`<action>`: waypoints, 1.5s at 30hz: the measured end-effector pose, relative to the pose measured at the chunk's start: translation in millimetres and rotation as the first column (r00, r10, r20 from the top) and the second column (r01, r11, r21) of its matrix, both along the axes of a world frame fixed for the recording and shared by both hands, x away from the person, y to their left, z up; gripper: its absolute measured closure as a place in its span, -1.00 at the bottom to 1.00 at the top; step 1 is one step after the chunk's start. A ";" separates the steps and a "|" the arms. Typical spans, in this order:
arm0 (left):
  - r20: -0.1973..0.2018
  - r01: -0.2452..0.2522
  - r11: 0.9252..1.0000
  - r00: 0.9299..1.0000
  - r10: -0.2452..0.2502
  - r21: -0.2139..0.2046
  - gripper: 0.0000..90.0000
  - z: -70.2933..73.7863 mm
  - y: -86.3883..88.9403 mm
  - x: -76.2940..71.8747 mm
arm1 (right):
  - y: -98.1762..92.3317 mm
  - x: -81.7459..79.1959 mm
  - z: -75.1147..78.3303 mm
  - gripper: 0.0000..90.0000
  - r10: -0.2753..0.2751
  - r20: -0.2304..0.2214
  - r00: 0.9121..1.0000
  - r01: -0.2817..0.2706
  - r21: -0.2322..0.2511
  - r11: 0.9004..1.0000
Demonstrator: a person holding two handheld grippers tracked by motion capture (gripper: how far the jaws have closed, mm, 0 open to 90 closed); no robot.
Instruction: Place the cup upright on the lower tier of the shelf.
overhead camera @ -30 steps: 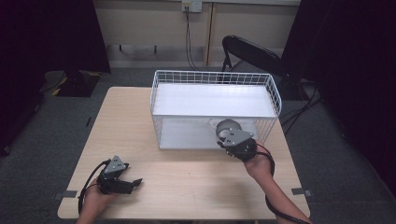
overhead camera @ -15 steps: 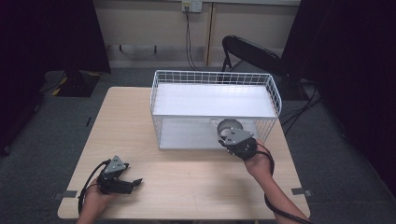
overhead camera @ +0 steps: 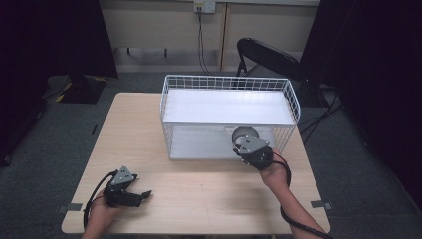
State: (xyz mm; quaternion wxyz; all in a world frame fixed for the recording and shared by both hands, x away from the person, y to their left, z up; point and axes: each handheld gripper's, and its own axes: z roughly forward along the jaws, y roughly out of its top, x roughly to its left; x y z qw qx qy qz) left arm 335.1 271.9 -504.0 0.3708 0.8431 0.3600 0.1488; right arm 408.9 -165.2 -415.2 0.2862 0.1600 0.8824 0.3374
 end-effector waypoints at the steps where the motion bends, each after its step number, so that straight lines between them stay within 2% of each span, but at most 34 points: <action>1: 0.000 0.000 1.000 1.000 0.000 0.000 -0.66 0.0 0.0 0.0 | 0.1 0.8 -1.0 0.83 0.000 0.001 1.000 0.000 -0.004 1.000; 12: 0.000 0.000 1.000 1.000 0.000 0.000 -0.66 0.0 0.0 0.0 | -2.1 6.2 -8.1 0.83 -0.009 0.009 1.000 0.009 -0.009 1.000; 39: -0.002 0.004 1.000 1.000 -0.004 0.001 -0.66 0.1 0.3 0.8 | 2.4 12.1 -15.8 0.83 0.029 0.030 0.999 -0.027 -0.048 0.998; 45: -0.003 0.004 1.000 1.000 -0.004 0.001 -0.66 0.1 0.3 1.0 | 2.2 13.4 -17.4 0.83 0.026 0.026 0.999 -0.025 -0.039 0.999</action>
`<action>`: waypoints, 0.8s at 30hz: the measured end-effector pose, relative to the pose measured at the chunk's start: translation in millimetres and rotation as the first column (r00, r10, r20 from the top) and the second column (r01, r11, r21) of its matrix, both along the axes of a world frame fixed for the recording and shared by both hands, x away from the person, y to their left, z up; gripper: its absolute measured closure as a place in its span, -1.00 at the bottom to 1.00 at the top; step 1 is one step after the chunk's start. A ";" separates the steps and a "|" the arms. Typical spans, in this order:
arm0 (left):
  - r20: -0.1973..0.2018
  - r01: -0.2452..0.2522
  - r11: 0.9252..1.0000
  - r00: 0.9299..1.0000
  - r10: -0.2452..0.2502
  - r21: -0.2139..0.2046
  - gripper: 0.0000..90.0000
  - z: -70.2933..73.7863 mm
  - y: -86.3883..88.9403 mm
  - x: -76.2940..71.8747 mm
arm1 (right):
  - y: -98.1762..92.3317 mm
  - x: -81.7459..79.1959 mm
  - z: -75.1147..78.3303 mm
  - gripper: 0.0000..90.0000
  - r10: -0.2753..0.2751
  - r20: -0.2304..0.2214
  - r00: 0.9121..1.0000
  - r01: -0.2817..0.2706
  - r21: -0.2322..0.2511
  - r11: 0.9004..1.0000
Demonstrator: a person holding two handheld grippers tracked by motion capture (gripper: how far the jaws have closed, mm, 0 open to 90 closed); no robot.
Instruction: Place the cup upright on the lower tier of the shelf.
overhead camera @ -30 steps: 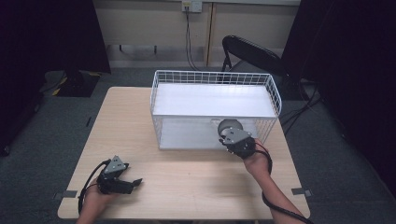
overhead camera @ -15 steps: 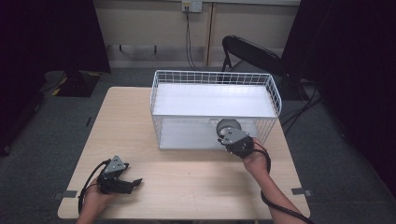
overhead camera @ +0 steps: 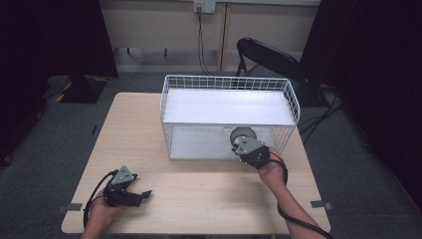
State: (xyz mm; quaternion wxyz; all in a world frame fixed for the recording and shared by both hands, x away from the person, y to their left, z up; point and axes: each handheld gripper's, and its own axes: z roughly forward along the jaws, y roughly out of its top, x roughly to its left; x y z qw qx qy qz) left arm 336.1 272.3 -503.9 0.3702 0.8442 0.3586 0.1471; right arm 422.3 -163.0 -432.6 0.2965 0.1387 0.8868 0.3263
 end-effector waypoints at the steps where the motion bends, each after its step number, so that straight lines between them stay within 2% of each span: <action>1: 0.000 0.000 1.000 1.000 0.000 0.000 -0.66 0.0 0.0 0.0 | 0.0 0.1 -0.3 0.83 0.002 0.003 1.000 -0.002 -0.003 1.000; 9: -0.001 0.000 1.000 1.000 0.000 0.000 -0.66 0.0 0.0 0.2 | -0.3 1.8 -2.5 0.83 0.006 0.016 1.000 -0.006 -0.014 1.000; 18: 0.000 0.001 1.000 1.000 -0.001 0.001 -0.66 0.0 0.0 0.5 | -2.3 2.7 -3.3 0.79 -0.011 0.030 0.999 0.011 0.008 1.000; 21: 0.001 0.001 1.000 1.000 -0.001 0.001 -0.66 0.0 0.0 0.5 | -3.0 2.6 -2.0 0.74 -0.026 0.045 0.999 0.026 0.013 1.000; 24: 0.000 0.001 1.000 1.000 -0.001 0.001 -0.66 0.0 0.0 0.5 | -4.4 3.0 0.5 0.56 -0.049 0.063 0.997 0.048 0.023 0.999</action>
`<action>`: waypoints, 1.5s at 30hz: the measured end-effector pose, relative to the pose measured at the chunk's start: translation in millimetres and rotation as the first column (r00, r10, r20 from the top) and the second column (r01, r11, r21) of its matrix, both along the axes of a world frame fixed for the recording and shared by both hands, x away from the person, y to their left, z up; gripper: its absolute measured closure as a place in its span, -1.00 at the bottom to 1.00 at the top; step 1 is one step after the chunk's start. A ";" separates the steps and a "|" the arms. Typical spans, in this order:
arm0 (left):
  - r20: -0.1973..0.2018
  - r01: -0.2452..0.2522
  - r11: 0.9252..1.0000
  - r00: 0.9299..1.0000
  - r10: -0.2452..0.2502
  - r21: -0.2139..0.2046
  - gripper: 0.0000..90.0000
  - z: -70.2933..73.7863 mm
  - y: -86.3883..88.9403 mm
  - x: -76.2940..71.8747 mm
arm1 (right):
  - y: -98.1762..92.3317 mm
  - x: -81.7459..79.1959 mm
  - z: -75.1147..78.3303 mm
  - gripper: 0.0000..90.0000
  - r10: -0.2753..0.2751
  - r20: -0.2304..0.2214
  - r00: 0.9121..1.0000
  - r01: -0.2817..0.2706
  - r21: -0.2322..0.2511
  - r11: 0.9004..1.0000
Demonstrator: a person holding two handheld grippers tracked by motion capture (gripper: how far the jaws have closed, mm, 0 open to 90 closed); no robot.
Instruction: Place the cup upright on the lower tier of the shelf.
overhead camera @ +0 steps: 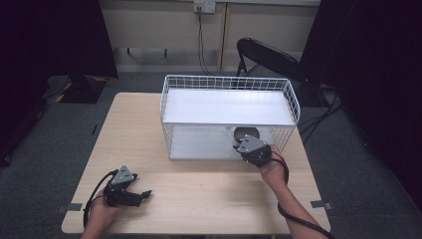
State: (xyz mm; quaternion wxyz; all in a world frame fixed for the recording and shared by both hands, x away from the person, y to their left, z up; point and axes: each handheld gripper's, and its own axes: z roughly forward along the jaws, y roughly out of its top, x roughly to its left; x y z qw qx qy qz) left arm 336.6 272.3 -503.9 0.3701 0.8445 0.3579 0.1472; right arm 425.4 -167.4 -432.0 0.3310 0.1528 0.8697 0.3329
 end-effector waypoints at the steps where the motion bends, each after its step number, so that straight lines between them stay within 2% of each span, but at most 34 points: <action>1: 0.000 0.000 1.000 1.000 0.000 0.000 -0.66 0.0 0.0 0.0 | -0.7 0.5 0.8 0.50 -0.009 0.003 1.000 0.009 0.005 1.000; 8: 0.002 0.000 1.000 1.000 0.000 -0.001 -0.66 -0.1 0.0 0.4 | -3.2 2.7 0.3 0.15 -0.059 0.014 0.998 0.058 0.017 0.998; 14: 0.001 0.000 1.000 1.000 0.000 -0.001 -0.66 0.0 0.0 0.4 | -7.6 3.5 2.9 0.01 -0.087 -0.007 0.996 0.087 0.058 0.995; 18: 0.002 0.000 1.000 1.000 0.000 -0.001 -0.66 -0.1 0.0 0.4 | -8.1 0.7 5.4 -0.08 -0.083 -0.035 0.996 0.085 0.082 0.993; 27: 0.001 0.000 1.000 1.000 0.000 -0.001 -0.66 -0.1 0.0 0.4 | -12.8 -7.0 3.7 -0.12 -0.102 -0.049 0.994 0.106 0.093 0.990; 30: 0.001 0.000 1.000 1.000 0.000 0.000 -0.66 -0.1 0.0 0.4 | -16.3 -9.4 2.1 -0.14 -0.115 -0.039 0.993 0.119 0.093 0.989; 36: 0.001 0.000 1.000 1.000 0.000 0.000 -0.66 0.0 0.0 0.4 | -21.7 -10.9 5.2 -0.20 -0.140 -0.019 0.990 0.141 0.086 0.986; 40: 0.002 0.000 1.000 1.000 0.000 0.000 -0.66 -0.1 0.0 0.7 | -28.7 -13.1 8.7 -0.22 -0.156 -0.032 0.987 0.159 0.114 0.981; 45: 0.002 -0.001 1.000 1.000 0.001 0.000 -0.66 0.0 0.0 0.8 | -32.1 -18.3 11.6 -0.24 -0.162 -0.027 0.986 0.164 0.112 0.980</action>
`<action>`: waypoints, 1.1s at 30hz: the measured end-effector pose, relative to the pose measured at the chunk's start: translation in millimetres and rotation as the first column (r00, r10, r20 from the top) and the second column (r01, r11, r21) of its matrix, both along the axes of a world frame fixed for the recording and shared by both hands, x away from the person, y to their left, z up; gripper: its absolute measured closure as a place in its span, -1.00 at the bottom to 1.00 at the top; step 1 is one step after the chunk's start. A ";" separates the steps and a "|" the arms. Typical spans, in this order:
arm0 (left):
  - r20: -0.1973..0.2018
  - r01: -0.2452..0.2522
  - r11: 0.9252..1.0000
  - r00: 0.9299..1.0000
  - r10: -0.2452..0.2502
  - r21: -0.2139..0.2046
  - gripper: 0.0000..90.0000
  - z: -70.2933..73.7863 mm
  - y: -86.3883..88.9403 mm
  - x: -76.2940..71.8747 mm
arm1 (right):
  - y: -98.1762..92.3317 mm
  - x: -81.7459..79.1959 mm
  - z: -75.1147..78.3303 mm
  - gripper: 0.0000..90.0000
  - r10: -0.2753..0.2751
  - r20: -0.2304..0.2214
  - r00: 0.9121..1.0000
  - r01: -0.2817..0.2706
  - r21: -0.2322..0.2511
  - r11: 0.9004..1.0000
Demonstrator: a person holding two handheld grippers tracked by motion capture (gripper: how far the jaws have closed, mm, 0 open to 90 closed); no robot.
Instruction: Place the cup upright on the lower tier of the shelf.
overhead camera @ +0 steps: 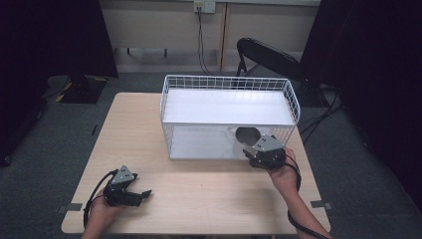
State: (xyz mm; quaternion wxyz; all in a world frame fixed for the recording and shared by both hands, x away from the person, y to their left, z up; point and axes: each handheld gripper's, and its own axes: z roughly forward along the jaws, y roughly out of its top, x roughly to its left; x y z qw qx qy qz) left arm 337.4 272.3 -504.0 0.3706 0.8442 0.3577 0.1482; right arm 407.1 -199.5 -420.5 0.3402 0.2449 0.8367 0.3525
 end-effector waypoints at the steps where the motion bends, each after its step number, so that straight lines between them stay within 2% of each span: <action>1: 0.000 0.000 1.000 1.000 0.000 0.000 -0.66 0.0 0.0 0.0 | -0.6 -0.6 0.6 -0.24 -0.003 0.003 1.000 0.003 -0.002 1.000; 3: 0.001 0.000 1.000 1.000 0.000 0.000 -0.66 0.0 0.0 0.1 | -3.2 -3.1 2.2 -0.24 -0.006 0.002 1.000 0.006 0.015 1.000; 9: 0.002 -0.002 1.000 1.000 0.002 -0.001 -0.66 -0.1 -0.2 0.5 | -9.5 -10.5 5.5 -0.20 -0.007 0.000 1.000 0.007 0.019 1.000; 13: 0.001 -0.004 1.000 1.000 0.004 -0.001 -0.66 -0.1 -0.4 0.7 | -15.5 -19.2 6.8 -0.02 0.016 -0.017 1.000 -0.016 0.025 1.000; 17: -0.002 -0.004 1.000 1.000 0.004 0.000 -0.66 0.1 -0.4 0.9 | -14.6 -23.3 2.5 -0.01 0.035 -0.036 0.999 -0.033 0.029 0.999; 22: -0.002 -0.005 1.000 1.000 0.005 0.000 -0.66 0.1 -0.5 1.0 | -8.7 -21.1 -5.2 -0.01 0.040 -0.057 0.998 -0.038 0.034 0.999; 33: -0.001 -0.004 1.000 1.000 0.004 0.001 -0.67 0.1 -0.4 1.2 | -2.7 -13.3 -10.6 -0.05 0.034 -0.060 0.998 -0.032 0.032 0.999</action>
